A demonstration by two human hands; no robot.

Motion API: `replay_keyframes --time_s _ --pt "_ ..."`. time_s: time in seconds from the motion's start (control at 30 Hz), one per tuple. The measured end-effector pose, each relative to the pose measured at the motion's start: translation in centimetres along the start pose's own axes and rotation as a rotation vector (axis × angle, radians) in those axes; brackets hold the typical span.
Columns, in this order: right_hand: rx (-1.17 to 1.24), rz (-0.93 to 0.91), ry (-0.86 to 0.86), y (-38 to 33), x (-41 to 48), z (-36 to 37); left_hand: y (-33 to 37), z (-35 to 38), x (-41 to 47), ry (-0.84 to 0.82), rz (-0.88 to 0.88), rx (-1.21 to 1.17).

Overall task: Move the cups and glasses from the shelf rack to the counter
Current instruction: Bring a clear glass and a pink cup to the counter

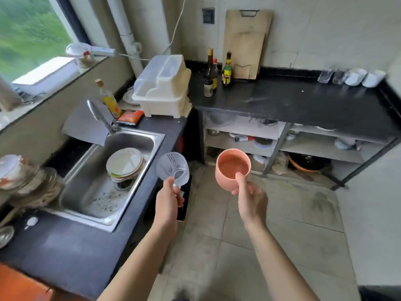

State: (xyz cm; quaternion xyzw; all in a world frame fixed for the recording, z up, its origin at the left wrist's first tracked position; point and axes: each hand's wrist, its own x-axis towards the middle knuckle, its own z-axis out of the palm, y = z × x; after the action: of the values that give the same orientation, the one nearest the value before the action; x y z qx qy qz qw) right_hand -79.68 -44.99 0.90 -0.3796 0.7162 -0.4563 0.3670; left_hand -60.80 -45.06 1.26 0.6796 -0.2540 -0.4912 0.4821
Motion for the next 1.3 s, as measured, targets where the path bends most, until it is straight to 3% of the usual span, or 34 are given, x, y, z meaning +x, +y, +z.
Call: replay_keyframes --time_s 0.27,0.63,0.9,1.07,1.3 --pt "0.093 0.109 0.182 0.7 12.7 -6.3 2.8 14.9 5.5 -0.210 0.079 0.183" --pt "0.138 0.184 0.412 -3.1 35.6 -14.6 10.9 41.3 15.4 -0.586 0.217 0.273" --pt "0.245 0.253 0.641 -2.1 47.1 -24.0 13.5 59.7 17.3 -0.788 0.236 0.393" --pt "0.278 0.286 0.658 0.3 56.2 -30.7 12.8 71.7 17.9 -0.819 0.207 0.419" --pt "0.214 0.285 0.565 0.9 70.4 -40.3 14.1 87.2 18.7 -0.724 0.168 0.446"
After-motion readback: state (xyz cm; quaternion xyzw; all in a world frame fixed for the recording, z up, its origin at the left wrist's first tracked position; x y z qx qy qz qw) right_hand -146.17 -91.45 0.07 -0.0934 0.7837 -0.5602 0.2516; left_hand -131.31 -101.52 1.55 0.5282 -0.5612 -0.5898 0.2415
